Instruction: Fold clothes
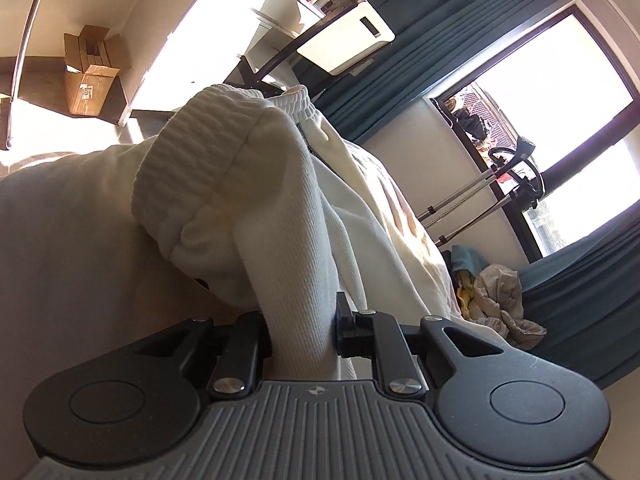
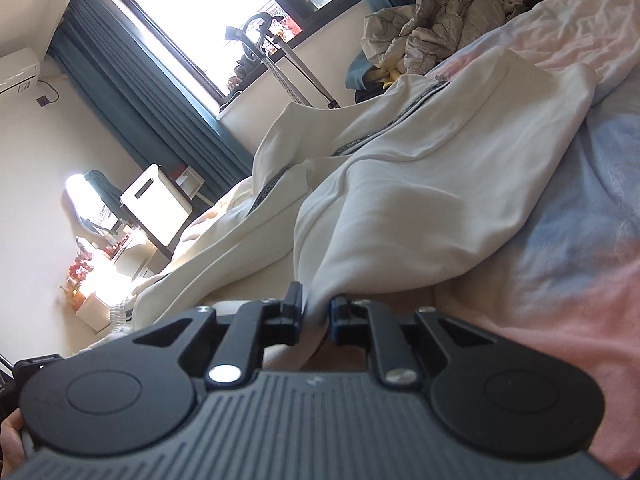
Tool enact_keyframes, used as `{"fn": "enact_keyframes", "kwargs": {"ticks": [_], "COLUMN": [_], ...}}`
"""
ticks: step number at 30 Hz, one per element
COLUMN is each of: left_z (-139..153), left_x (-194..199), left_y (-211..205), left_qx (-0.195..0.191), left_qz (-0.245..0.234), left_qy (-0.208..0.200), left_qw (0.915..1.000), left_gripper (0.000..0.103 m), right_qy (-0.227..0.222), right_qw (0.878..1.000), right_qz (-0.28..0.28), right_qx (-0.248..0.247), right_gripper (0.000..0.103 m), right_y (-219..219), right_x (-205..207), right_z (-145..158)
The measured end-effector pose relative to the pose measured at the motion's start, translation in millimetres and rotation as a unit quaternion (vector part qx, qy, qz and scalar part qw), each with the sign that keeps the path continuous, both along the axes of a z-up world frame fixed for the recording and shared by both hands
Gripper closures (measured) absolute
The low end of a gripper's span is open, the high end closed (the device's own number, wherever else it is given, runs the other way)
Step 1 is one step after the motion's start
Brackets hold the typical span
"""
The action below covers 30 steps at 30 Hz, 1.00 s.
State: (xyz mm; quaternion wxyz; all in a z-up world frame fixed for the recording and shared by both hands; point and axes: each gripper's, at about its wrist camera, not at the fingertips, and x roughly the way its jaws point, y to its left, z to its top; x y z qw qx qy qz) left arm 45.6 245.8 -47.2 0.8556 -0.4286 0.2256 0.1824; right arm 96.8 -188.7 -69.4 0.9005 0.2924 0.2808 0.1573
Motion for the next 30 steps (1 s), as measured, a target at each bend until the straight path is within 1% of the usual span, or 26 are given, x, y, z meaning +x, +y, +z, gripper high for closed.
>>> {"fn": "enact_keyframes", "kwargs": {"ticks": [3,5,6,8,11,13,17,22,26,30], "left_z": [-2.6,-3.5,-4.0,-3.8,-3.8,-6.1,-10.1,-10.0,-11.1,-11.2], "left_x": [8.3,9.5,9.9,12.0,14.2,12.6,8.6,8.5,5.5,3.3], "left_y": [-8.5,-9.4,-9.6,-9.4,-7.8,-5.9,-1.9,-0.4,0.9,2.1], "left_qx": [0.025,0.025,0.025,0.034,0.051,0.047,0.004,-0.005,-0.016,-0.022], "left_qz": [-0.005,-0.006,-0.008,-0.017,-0.037,-0.044,-0.03,-0.029,-0.026,-0.026], "left_qy": [0.029,0.035,0.038,0.045,0.05,0.045,0.041,0.041,0.04,0.038], "left_qw": [0.9993,0.999,0.9989,0.9982,0.9967,0.9969,0.9987,0.9987,0.9987,0.9987], "left_gripper": [0.084,0.085,0.085,0.084,0.084,0.084,0.084,0.083,0.082,0.082], "right_qy": [-0.007,0.001,0.005,0.011,0.017,0.017,0.012,-0.006,-0.006,0.02], "right_qw": [1.0,1.0,1.0,1.0,1.0,1.0,0.997,0.994,0.99,0.982], "right_qz": [0.006,0.013,0.014,0.007,-0.008,-0.026,-0.07,-0.112,-0.143,-0.18], "right_qx": [-0.019,-0.024,-0.027,-0.026,-0.012,-0.005,-0.001,-0.007,0.018,0.048], "right_gripper": [0.087,0.085,0.082,0.056,0.043,0.039,0.036,0.035,0.035,0.035], "right_y": [0.6,0.3,-0.1,-5.2,-17.1,-26.6,-46.7,-66.5,-87.5,-105.8], "right_x": [-1.1,-0.7,-0.8,-3.1,-4.4,-4.1,2.6,16.4,29.9,37.8], "right_z": [0.2,-0.7,-0.7,-1.3,0.0,1.5,6.4,7.2,-9.9,-32.7]}}
